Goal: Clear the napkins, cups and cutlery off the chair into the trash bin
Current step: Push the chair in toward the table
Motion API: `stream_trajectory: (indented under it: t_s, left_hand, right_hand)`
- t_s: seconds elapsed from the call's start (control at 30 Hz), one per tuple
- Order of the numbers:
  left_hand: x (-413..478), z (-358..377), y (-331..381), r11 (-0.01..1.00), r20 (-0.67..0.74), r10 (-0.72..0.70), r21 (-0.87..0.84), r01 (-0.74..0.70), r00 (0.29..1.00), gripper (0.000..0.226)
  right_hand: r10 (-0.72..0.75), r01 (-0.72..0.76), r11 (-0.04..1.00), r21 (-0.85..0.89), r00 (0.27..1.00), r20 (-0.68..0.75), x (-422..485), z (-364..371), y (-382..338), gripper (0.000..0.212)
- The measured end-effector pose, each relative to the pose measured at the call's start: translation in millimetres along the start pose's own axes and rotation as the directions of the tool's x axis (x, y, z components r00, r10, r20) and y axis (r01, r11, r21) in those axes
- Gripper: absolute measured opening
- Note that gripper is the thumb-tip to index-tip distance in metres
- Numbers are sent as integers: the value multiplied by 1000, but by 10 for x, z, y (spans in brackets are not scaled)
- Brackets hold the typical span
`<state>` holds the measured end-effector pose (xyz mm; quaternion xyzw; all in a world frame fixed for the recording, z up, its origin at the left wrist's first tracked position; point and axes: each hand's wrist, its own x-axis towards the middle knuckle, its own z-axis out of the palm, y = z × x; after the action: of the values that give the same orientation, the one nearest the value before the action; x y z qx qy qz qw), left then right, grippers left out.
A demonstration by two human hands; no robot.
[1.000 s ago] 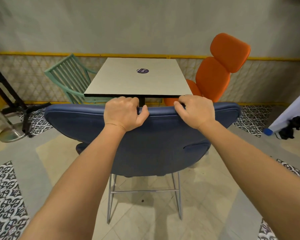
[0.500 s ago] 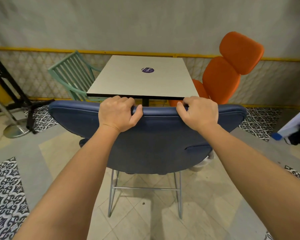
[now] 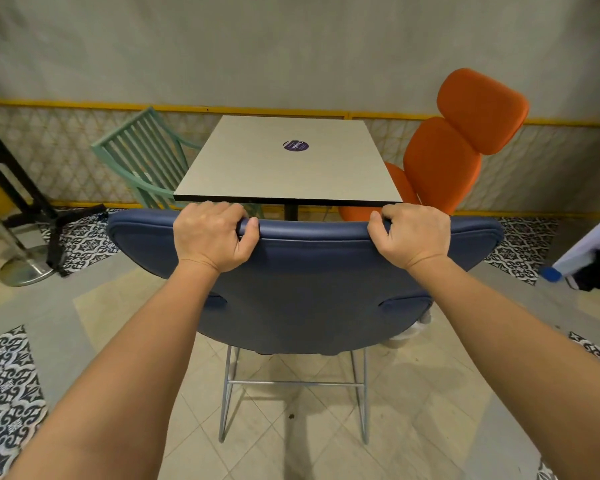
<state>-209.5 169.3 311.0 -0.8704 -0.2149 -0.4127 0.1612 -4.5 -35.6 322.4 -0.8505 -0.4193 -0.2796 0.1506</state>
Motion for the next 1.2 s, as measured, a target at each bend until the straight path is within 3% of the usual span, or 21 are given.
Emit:
stream_trajectory:
  t_s: [0.73,1.2]
  left_hand:
    - [489,713,-346,999,58,-9,-38,11,998,45]
    - [588,869,-346,999,52,-4,-36,6,999,44]
  right_hand:
    - [33,-32,999,-13,999,25,690,461,-68,66]
    - [22,-22,1000,-1,1000,18,833,580,18,57]
